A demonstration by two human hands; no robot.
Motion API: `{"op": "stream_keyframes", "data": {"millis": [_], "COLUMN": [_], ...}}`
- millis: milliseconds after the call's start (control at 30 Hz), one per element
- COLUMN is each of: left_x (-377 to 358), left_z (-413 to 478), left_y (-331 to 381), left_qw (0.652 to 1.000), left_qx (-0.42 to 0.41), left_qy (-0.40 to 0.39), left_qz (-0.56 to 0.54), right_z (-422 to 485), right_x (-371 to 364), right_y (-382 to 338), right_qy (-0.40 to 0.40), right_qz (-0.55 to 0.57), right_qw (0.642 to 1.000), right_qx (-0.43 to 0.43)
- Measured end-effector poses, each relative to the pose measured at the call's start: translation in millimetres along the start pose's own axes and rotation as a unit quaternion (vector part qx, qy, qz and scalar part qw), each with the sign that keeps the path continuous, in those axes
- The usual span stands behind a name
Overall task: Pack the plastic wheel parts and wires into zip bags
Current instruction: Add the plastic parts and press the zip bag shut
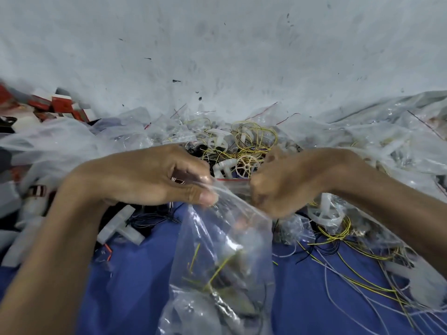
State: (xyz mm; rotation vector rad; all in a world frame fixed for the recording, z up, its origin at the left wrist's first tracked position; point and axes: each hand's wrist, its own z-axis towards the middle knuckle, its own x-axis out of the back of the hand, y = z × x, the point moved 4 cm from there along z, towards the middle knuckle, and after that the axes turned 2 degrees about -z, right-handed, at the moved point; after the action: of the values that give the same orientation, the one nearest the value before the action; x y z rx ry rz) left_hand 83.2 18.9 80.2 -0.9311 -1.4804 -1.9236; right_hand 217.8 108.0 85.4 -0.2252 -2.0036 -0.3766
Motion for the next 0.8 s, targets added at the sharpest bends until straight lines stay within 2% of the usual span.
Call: {"op": "stream_keyframes", "data": {"millis": [67,133,167,267,333,433,467,567,600,667,733,800], "left_x": [4.6,9.1,10.0,12.1,14.8,14.7,15.1,24.9,26.6,23.8,21.7,20.1], "left_z": [-1.3,-1.3,-0.5,1.4,2.4,5.7,5.9,2.6,2.0,3.7,8.5,10.6], "left_y": [-5.6,-12.9,-14.1,-5.5,-0.7,-5.1,-7.0,-5.6,-4.8,-9.1,-17.3,-26.0], "left_qw": [1.0,0.999,0.998,0.992,0.985,0.981,0.981,0.963,0.961,0.965,0.966,0.973], "left_qx": [-0.007,-0.009,-0.013,-0.069,-0.1,-0.097,-0.09,-0.115,-0.115,-0.097,-0.065,-0.022], "left_qy": [0.005,0.036,0.052,0.1,0.138,0.163,0.173,0.243,0.25,0.241,0.241,0.229], "left_qz": [-0.027,-0.038,-0.037,-0.036,-0.033,-0.033,-0.027,0.014,0.021,0.047,0.069,0.017], "right_z": [-7.5,-16.4,-20.0,-30.6,-32.9,-30.0,-30.4,-39.5,-40.8,-39.6,-41.3,-40.2], "right_x": [-2.3,0.9,-1.9,-10.2,-13.6,-22.1,-23.0,-12.5,-10.8,-13.9,-14.7,-16.4], "right_y": [3.1,22.6,26.9,26.6,29.8,36.7,43.2,58.6,62.2,63.5,66.9,69.7], "right_qy": [0.059,0.133,0.149,0.173,0.198,0.229,0.254,0.381,0.4,0.411,0.473,0.508], "right_qz": [0.075,0.197,0.251,0.326,0.363,0.267,0.265,0.323,0.337,0.353,0.363,0.389], "right_qw": [0.995,0.971,0.956,0.911,0.887,0.922,0.918,0.858,0.846,0.837,0.8,0.765], "right_qx": [0.02,-0.007,0.013,0.182,0.205,0.161,0.148,0.12,0.105,0.079,0.07,0.072]}}
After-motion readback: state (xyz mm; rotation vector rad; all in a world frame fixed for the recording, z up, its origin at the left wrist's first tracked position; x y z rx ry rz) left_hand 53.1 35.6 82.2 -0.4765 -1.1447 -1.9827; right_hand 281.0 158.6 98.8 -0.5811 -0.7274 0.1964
